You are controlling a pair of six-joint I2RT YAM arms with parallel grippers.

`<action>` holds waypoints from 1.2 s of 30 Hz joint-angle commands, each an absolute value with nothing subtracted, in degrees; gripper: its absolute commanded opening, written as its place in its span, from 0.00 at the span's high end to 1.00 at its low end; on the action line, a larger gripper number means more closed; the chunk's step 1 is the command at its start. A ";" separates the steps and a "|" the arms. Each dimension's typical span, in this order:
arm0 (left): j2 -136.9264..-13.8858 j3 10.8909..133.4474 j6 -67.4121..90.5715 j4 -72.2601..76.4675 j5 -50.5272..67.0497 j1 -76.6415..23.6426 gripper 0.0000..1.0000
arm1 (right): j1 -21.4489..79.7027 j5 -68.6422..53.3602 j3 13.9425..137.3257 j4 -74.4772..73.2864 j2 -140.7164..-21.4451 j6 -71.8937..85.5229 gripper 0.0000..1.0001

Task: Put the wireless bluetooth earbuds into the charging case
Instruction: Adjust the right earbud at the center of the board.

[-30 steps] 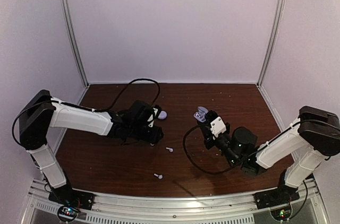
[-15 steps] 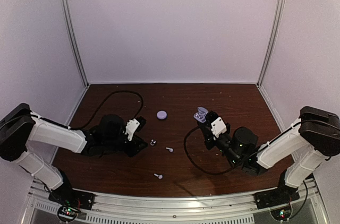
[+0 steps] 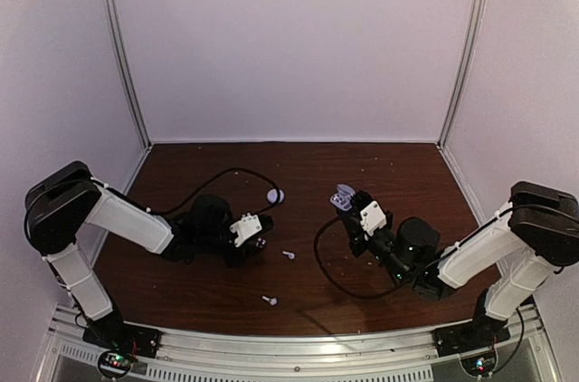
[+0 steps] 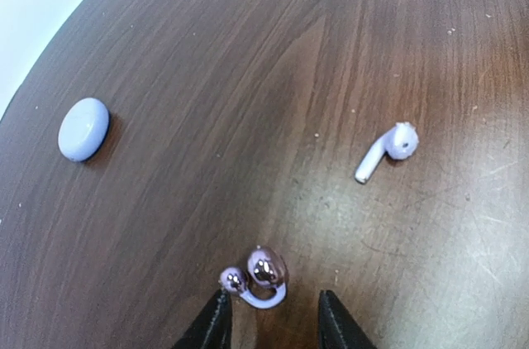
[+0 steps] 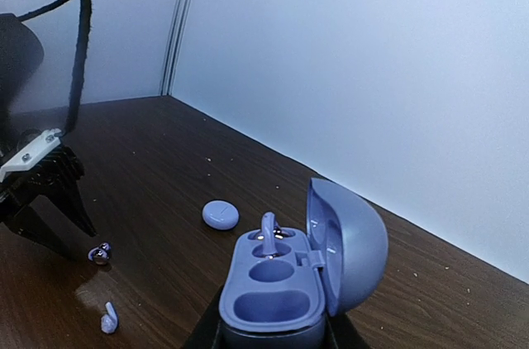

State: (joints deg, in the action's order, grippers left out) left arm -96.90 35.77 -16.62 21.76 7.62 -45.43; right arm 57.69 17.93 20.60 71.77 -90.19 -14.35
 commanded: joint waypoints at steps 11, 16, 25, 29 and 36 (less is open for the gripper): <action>-106.70 46.66 -22.97 16.02 8.16 -45.44 0.69 | 56.52 17.38 19.50 73.56 -88.56 -12.85 1.00; -108.89 49.17 -21.75 13.57 7.31 -45.24 0.70 | 56.38 17.40 19.40 73.73 -88.46 -12.88 1.00; -103.35 49.21 -14.14 13.19 8.10 -43.91 0.61 | 56.34 16.92 19.68 73.17 -88.42 -12.56 1.00; -98.75 47.54 -9.66 14.40 8.58 -43.51 0.61 | 56.34 16.75 19.69 73.06 -88.25 -12.47 1.00; -95.30 43.30 1.62 19.34 16.20 -39.46 0.64 | 56.34 16.84 19.55 72.78 -87.73 -12.42 1.00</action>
State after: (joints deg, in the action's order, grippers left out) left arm -96.20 45.84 -7.25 15.22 11.00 -42.26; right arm 56.60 17.34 19.97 71.77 -89.25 -13.23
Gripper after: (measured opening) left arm 0.365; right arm 0.280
